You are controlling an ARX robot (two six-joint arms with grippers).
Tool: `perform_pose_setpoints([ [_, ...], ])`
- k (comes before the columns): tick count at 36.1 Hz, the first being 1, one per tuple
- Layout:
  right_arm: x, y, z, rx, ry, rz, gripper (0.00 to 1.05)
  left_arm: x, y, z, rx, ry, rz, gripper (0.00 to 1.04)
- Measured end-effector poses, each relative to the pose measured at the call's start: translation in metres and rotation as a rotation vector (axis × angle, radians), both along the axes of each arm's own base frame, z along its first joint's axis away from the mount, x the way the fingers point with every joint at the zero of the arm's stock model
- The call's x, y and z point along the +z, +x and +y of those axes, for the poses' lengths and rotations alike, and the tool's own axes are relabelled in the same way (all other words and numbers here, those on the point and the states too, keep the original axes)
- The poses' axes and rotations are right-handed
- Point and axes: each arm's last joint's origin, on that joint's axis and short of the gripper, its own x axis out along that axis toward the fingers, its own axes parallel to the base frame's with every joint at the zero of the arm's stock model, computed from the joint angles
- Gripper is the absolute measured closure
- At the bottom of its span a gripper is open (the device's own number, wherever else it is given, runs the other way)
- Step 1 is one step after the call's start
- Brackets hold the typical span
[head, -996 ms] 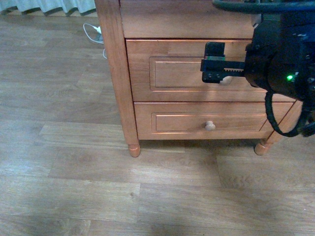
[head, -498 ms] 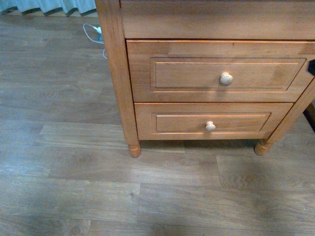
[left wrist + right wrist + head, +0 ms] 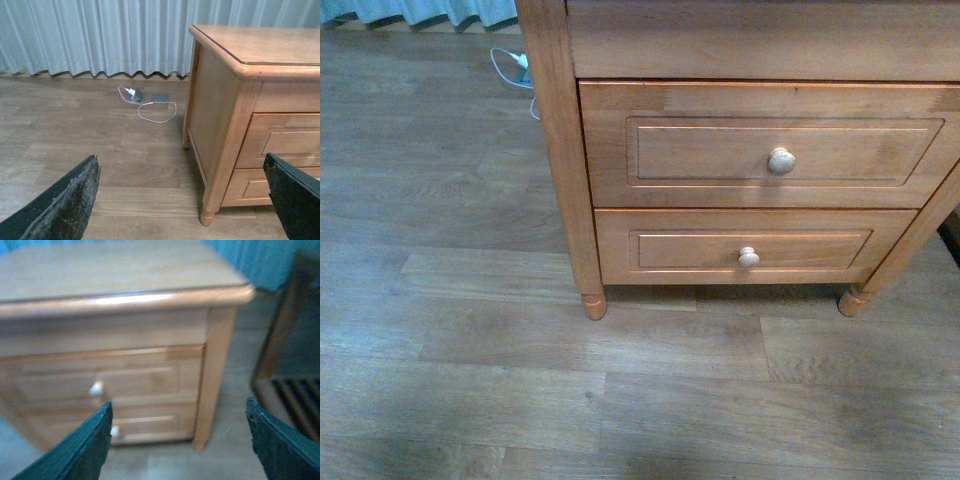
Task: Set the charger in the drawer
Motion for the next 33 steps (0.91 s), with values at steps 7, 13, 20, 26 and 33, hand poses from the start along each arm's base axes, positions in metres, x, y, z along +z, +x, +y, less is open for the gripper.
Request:
perform_pose_setpoints([
  [7, 0.001, -0.012, -0.001, -0.017, -0.029, -0.128, 0.58, 0.0, 0.0, 0.0, 0.0, 0.0, 0.0, 0.06],
  [13, -0.008, -0.023, -0.001, -0.016, -0.036, -0.118, 0.95, 0.0, 0.0, 0.0, 0.0, 0.0, 0.0, 0.06],
  [20, -0.016, -0.032, -0.001, -0.016, -0.039, -0.132, 1.03, 0.0, 0.0, 0.0, 0.0, 0.0, 0.0, 0.06],
  [26, -0.018, -0.037, -0.001, -0.016, -0.039, -0.133, 1.03, 0.0, 0.0, 0.0, 0.0, 0.0, 0.0, 0.06],
  [33, -0.018, -0.042, -0.001, -0.016, -0.039, -0.133, 1.03, 0.0, 0.0, 0.0, 0.0, 0.0, -0.001, 0.06],
])
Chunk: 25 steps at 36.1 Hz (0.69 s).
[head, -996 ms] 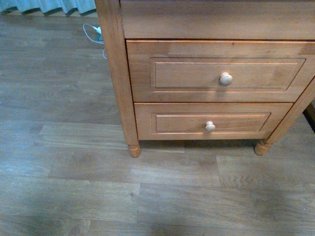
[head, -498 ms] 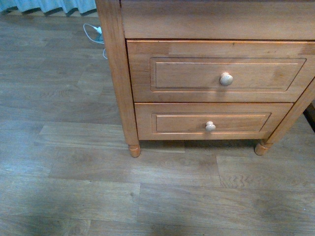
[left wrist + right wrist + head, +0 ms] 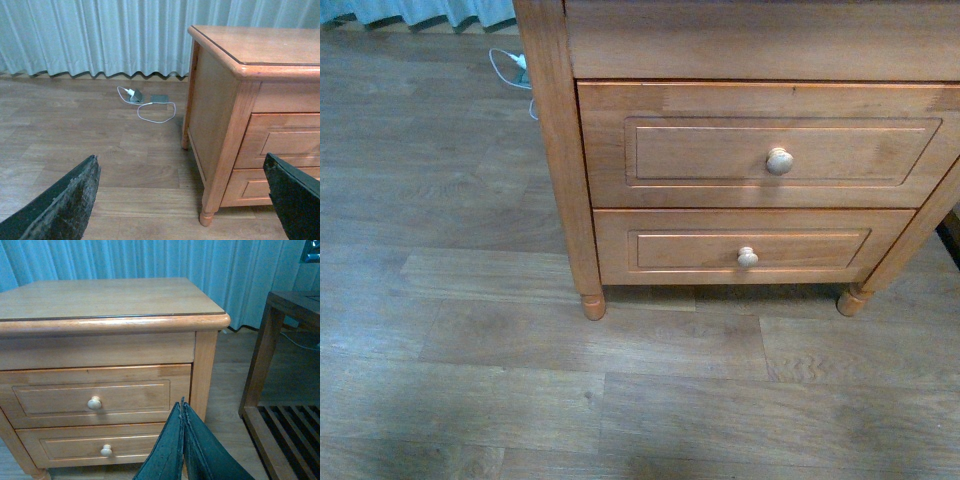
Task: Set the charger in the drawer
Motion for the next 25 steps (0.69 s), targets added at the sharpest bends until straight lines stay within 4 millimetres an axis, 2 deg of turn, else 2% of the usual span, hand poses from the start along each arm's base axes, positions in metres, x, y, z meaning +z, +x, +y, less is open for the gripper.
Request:
perform_pose_setpoints([
  [25, -0.003, -0.018, 0.0, 0.002, 0.0, 0.005, 1.03, 0.0, 0.0, 0.0, 0.0, 0.0, 0.0, 0.06],
])
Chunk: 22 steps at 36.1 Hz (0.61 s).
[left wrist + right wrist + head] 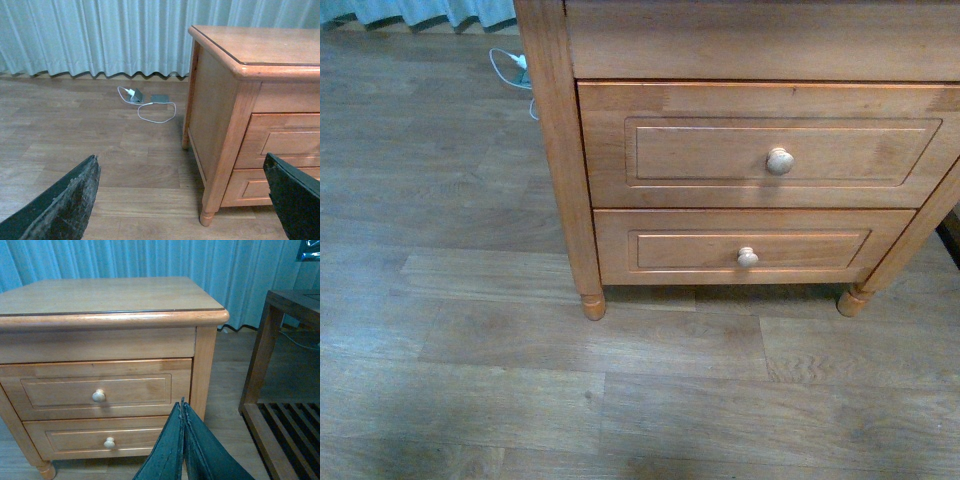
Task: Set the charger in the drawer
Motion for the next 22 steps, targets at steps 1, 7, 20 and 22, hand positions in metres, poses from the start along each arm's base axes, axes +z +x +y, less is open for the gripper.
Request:
perform_pose_setpoints([
  [1, 0.0001, 0.0, 0.0, 0.0, 0.0, -0.001, 1.03, 0.0, 0.0, 0.0, 0.0, 0.0, 0.0, 0.06],
  [7, 0.0001, -0.0001, 0.0, 0.0, 0.0, -0.001, 1.03, 0.0001, 0.0, 0.0, 0.0, 0.0, 0.0, 0.06],
  [20, 0.0001, -0.0001, 0.0, 0.0, -0.002, -0.001, 0.79, 0.0, 0.0, 0.0, 0.0, 0.0, 0.0, 0.06],
  [22, 0.0001, -0.0001, 0.0, 0.0, -0.002, -0.001, 0.69, 0.0001, 0.0, 0.0, 0.0, 0.0, 0.0, 0.06],
])
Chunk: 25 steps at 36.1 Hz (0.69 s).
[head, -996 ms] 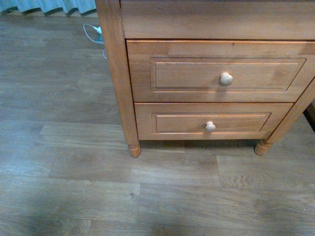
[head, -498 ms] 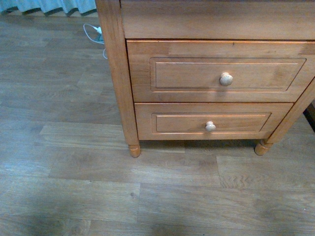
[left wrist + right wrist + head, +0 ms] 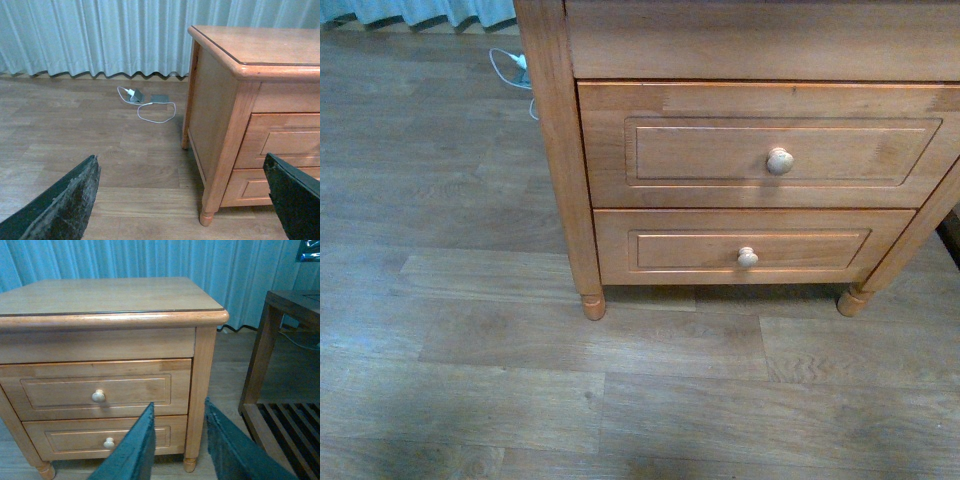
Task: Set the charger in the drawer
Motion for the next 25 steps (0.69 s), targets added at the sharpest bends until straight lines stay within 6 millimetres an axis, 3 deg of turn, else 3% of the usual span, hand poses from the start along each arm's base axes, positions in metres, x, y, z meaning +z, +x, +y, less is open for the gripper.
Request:
perform_pose_setpoints([
  [6, 0.0, 0.0, 0.0, 0.0, 0.0, 0.0, 0.4, -0.0001, 0.0, 0.0, 0.0, 0.0, 0.0, 0.06],
  [11, 0.0, 0.0, 0.0, 0.0, 0.0, 0.0, 0.08, 0.0, 0.0, 0.0, 0.0, 0.0, 0.0, 0.06],
  [25, 0.0, 0.0, 0.0, 0.0, 0.001, 0.0, 0.09, 0.0, 0.0, 0.0, 0.0, 0.0, 0.0, 0.06],
])
